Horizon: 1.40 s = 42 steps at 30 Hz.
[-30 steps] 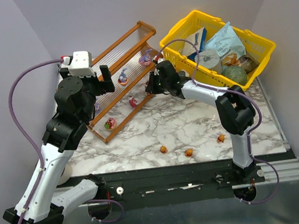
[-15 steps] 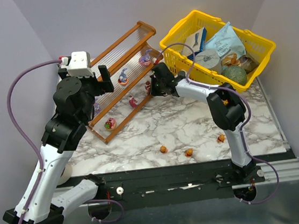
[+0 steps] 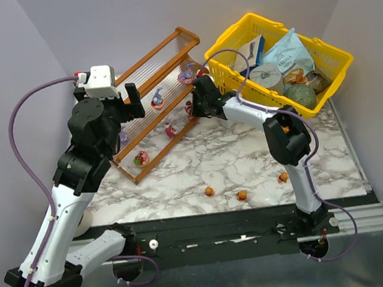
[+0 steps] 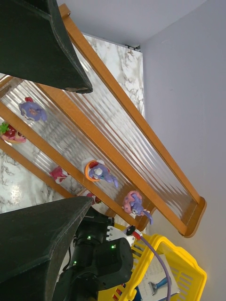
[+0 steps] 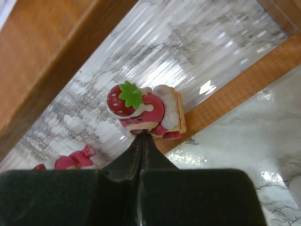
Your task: Place and organize the plastic toys onto the shelf
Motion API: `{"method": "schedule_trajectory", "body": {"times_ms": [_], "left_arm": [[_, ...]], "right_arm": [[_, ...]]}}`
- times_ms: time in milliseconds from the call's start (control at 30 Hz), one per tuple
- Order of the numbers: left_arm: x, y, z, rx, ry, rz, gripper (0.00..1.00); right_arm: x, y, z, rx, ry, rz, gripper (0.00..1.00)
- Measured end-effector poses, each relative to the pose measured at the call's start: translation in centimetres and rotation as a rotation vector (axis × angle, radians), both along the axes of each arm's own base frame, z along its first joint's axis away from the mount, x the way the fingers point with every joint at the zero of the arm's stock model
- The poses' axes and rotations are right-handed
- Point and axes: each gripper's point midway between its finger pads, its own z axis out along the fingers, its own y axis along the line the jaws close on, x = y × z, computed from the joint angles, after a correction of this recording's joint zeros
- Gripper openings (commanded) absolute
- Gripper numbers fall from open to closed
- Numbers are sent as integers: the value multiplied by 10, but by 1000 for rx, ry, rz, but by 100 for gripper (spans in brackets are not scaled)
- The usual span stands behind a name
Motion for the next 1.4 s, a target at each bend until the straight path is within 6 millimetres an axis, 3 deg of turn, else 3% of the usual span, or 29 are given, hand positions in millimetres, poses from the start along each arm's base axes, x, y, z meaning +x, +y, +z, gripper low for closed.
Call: {"method": "schedule_trajectory", "body": {"times_ms": [500, 900, 1167, 1400], "left_arm": [[4, 1, -4, 5, 11, 6, 99], [6, 0, -6, 10, 20, 5, 99], [7, 1, -8, 13, 26, 11, 99], [8, 2, -8, 13, 26, 11, 99]], "right_arm": [[11, -21, -17, -47, 29, -51, 6], [25, -15, -6, -44, -12, -41, 7], [23, -16, -10, -48, -9, -40, 6], [1, -26, -28, -71, 37, -34, 5]]}}
